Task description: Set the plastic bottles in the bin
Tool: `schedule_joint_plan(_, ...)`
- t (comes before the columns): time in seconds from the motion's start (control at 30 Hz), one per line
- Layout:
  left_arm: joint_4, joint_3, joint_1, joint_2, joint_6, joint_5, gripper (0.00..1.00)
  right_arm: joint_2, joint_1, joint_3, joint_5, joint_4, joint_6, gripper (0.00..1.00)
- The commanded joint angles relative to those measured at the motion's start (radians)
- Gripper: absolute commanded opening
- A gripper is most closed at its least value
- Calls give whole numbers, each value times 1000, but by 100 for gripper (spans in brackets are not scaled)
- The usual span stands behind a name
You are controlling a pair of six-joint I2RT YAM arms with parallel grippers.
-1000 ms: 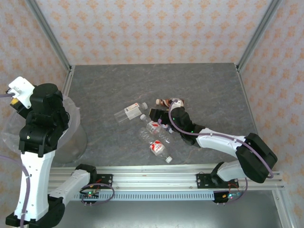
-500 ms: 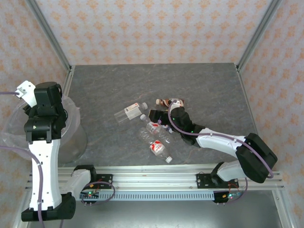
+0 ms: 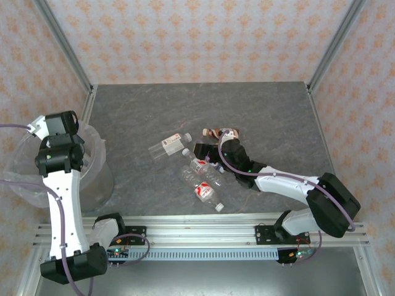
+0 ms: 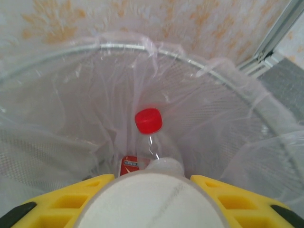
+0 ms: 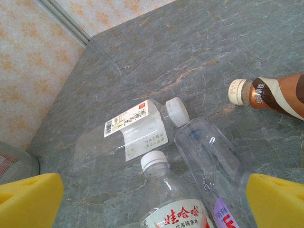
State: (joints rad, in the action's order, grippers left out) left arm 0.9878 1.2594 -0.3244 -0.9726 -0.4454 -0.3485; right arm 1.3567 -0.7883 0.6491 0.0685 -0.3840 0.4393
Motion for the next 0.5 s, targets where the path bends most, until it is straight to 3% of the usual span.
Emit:
schedule_joint_plan(0.0, 2, -32, -22, -18, -34, 137, 36, -7, 6, 25, 2, 8, -25, 99)
schedule_joint_plan(0.1, 14, -14, -29, -44, -36, 159, 71, -14, 6, 26, 3, 18, -28, 99)
schedule_joint_plan(0.27, 18, 46, -29, -49, -24, 129, 100, -27, 6, 14, -8, 24, -36, 99)
schedule_joint_plan(0.47, 8, 83, -28, -26, -11, 181, 100, -31, 6, 11, -12, 25, -39, 99)
